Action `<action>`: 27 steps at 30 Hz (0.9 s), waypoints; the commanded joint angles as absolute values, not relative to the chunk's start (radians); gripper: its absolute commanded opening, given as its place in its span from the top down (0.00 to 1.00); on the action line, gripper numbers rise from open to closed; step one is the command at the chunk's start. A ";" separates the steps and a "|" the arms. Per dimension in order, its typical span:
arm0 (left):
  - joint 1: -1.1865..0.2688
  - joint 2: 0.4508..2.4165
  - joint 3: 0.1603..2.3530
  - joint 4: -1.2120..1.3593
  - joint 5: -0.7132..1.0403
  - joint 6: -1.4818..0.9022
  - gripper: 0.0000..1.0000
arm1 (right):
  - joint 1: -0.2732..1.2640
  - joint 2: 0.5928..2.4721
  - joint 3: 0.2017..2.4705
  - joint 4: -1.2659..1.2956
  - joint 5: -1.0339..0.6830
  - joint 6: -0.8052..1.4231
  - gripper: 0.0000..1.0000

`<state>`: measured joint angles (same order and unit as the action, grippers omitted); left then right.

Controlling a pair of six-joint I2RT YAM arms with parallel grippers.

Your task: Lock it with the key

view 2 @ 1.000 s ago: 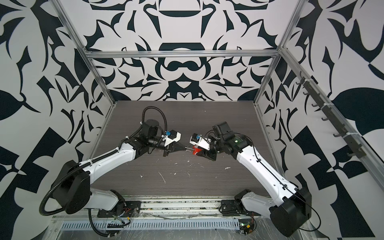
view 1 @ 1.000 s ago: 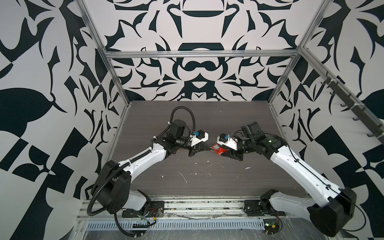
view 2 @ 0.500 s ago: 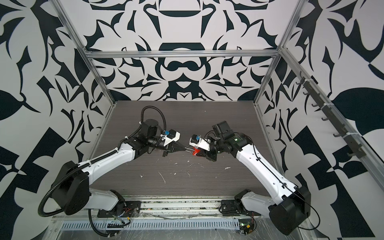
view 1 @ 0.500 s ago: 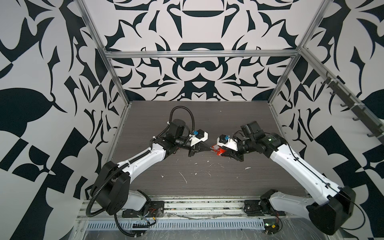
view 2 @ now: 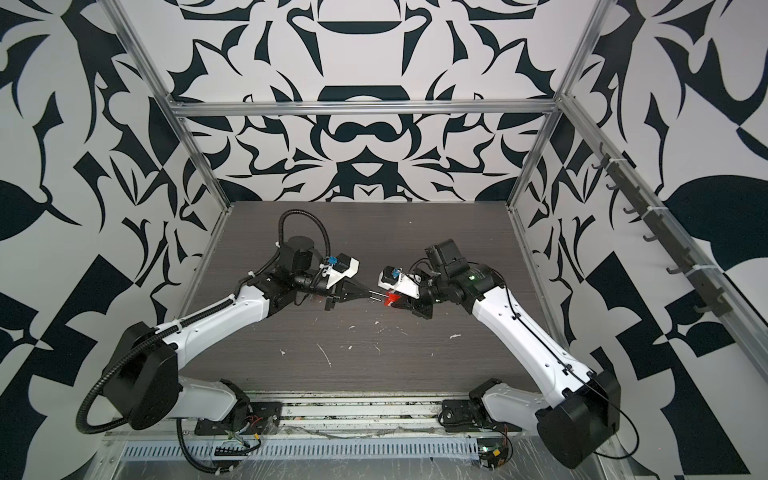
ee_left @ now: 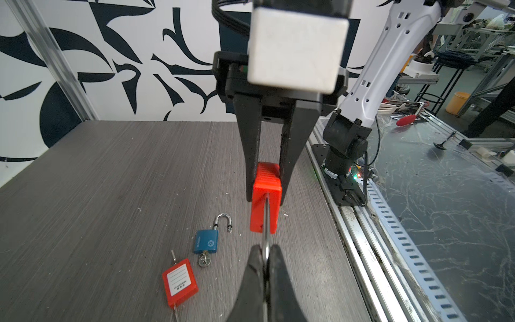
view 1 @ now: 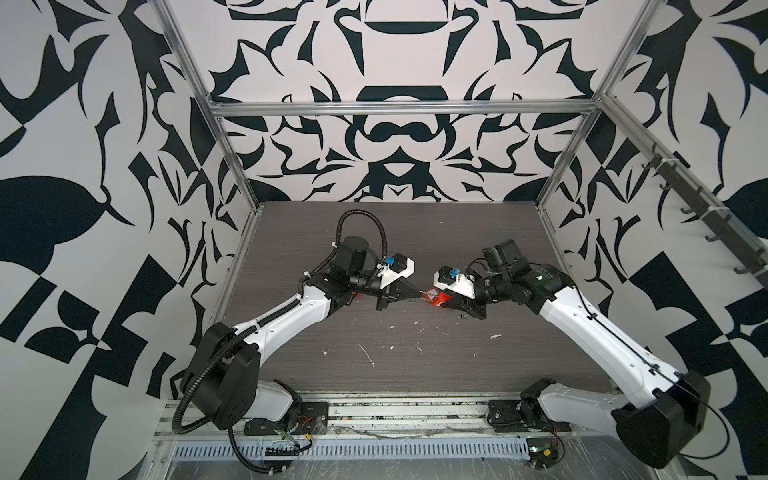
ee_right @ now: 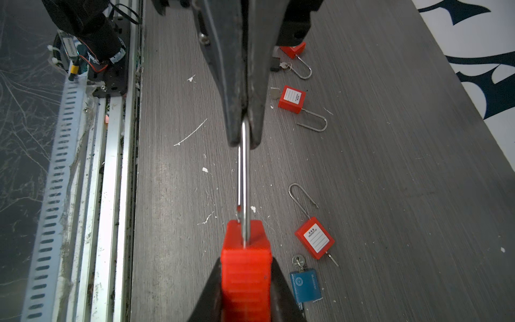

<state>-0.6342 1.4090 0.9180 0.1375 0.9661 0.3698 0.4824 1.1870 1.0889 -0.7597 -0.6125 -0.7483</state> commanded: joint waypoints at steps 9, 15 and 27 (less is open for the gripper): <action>-0.664 1.441 0.949 0.158 1.035 0.372 1.00 | 0.504 1.179 1.156 -0.573 -0.727 -0.700 0.89; -0.678 1.427 0.942 0.128 1.012 0.482 1.00 | 0.504 1.219 1.202 -0.648 -0.840 -0.656 0.89; -0.690 1.424 0.938 0.095 0.993 0.552 1.00 | 0.502 1.262 1.242 -0.649 -0.838 -0.657 0.88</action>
